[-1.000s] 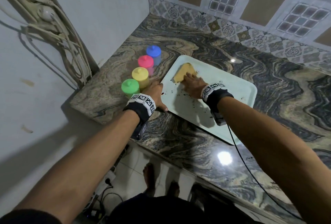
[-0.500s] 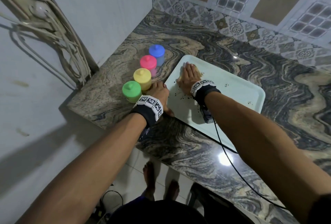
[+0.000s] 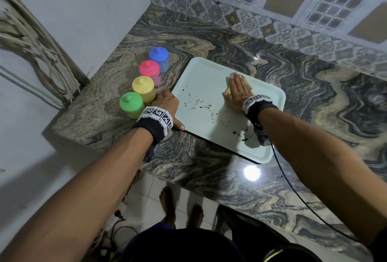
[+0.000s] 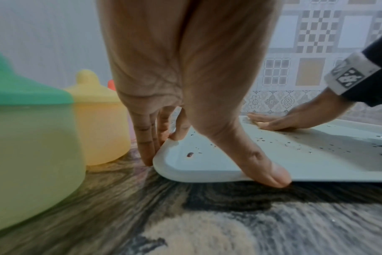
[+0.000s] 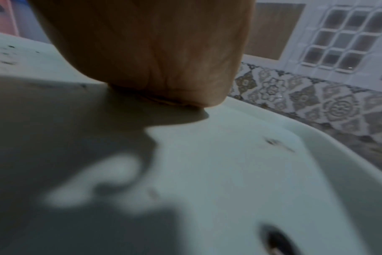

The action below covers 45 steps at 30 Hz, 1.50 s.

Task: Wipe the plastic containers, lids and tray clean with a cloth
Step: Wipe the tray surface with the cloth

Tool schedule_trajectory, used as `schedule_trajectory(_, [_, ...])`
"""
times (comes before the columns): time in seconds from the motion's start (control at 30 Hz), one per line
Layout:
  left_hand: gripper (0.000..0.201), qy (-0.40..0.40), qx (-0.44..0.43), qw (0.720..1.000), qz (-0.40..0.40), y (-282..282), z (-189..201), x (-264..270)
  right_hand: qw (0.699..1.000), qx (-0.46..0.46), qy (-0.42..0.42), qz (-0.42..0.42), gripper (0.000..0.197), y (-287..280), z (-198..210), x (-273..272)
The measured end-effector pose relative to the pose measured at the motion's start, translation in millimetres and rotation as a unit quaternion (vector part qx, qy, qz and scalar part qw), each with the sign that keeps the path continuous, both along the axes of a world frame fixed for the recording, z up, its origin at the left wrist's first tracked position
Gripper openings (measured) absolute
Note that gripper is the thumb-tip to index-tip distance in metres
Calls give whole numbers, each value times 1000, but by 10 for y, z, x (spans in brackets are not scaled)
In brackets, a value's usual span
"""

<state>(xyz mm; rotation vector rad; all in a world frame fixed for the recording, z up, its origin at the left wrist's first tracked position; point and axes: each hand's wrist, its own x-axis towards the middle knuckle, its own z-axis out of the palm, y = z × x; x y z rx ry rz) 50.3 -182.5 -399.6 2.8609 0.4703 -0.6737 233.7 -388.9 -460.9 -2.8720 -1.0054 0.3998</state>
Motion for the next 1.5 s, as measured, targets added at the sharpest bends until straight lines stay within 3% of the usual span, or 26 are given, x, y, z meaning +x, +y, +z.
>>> schedule_trajectory(0.1, [93, -5, -1, 1000, -2, -11, 22, -13, 999, -16, -1, -36, 73, -391, 10, 16])
schedule_trajectory(0.2, [99, -9, -10, 1000, 19, -20, 30, -23, 999, -34, 10, -31, 97, -760, -72, 90])
schedule_trajectory(0.27, [102, -20, -26, 999, 38, -29, 40, -40, 994, -72, 70, -55, 90, -942, -149, 236])
schedule_trajectory(0.3, [101, -24, -35, 998, 51, -33, 35, -50, 994, -88, 22, -68, 86, -967, -50, 214])
schedule_trajectory(0.37, [98, -29, -48, 996, 63, -67, 11, -69, 990, -116, -2, -80, 77, -949, 178, 147])
schedule_trajectory(0.43, [97, -28, -54, 996, 62, -129, -20, -85, 991, -74, 36, -108, 72, -888, 264, 65])
schedule_trajectory(0.5, [94, -23, -69, 996, 53, -175, -44, -92, 985, -35, 50, -163, 69, -855, 202, 29])
schedule_trajectory(0.67, [85, -34, -103, 993, 37, -25, -71, -101, 975, -35, 53, -215, 73, -874, -72, -142])
schedule_trajectory(0.77, [86, -60, -111, 992, 18, 62, -114, -155, 967, 1, 36, -252, 84, -619, -71, -360])
schedule_trajectory(0.83, [88, -63, -128, 989, 22, 79, -148, -165, 964, 15, 47, -262, 76, -337, -37, -438])
schedule_trajectory(1.0, [85, -88, -152, 984, 23, 105, -252, -188, 981, 16, 56, -184, 73, 583, 12, -608])
schedule_trajectory(1.2, [45, -141, -152, 978, 25, 110, -320, -192, 992, 23, 96, -81, 60, 1391, 93, -939])
schedule_trajectory(1.37, [79, -122, -154, 980, 10, 95, -265, -217, 998, 37, 48, 30, 58, 811, 30, -1130])
schedule_trajectory(1.5, [91, -114, -155, 981, 17, 96, -272, -227, 998, 12, 36, -43, 58, 200, 46, -955])
